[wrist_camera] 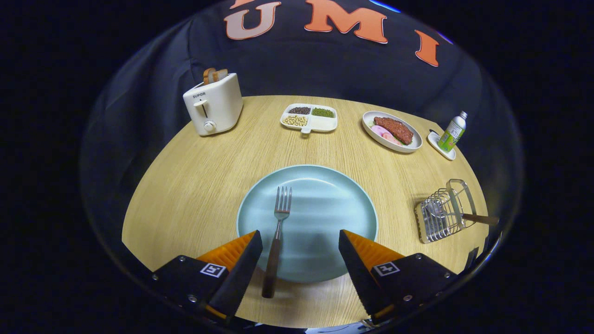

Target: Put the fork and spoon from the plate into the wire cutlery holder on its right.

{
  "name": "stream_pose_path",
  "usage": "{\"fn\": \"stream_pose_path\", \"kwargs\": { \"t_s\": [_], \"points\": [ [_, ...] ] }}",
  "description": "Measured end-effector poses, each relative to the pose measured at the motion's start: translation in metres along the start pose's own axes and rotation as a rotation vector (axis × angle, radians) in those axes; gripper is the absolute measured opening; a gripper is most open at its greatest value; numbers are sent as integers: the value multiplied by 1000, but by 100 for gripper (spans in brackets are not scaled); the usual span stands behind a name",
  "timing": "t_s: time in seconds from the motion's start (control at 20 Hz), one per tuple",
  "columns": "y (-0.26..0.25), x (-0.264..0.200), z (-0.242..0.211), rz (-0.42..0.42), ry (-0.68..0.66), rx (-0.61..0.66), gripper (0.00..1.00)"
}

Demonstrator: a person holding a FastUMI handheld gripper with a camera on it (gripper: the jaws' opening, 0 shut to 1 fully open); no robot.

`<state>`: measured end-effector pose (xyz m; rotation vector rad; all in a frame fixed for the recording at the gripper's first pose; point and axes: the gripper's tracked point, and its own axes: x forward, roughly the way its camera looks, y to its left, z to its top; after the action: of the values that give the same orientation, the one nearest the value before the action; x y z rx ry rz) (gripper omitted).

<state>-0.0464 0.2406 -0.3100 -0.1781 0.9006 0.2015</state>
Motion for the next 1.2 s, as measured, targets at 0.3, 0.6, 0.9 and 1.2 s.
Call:
{"fn": "stream_pose_path", "kwargs": {
  "t_s": [0.3, 0.6, 0.9, 1.2],
  "points": [
    [14, 19, -14, -4, -21, 11, 90],
    [21, 28, -30, 13, 4, 43, 46],
    [28, 29, -30, 52, 18, 48, 9],
    [16, 14, -9, 106, 18, 108, 5]
  ]
}}
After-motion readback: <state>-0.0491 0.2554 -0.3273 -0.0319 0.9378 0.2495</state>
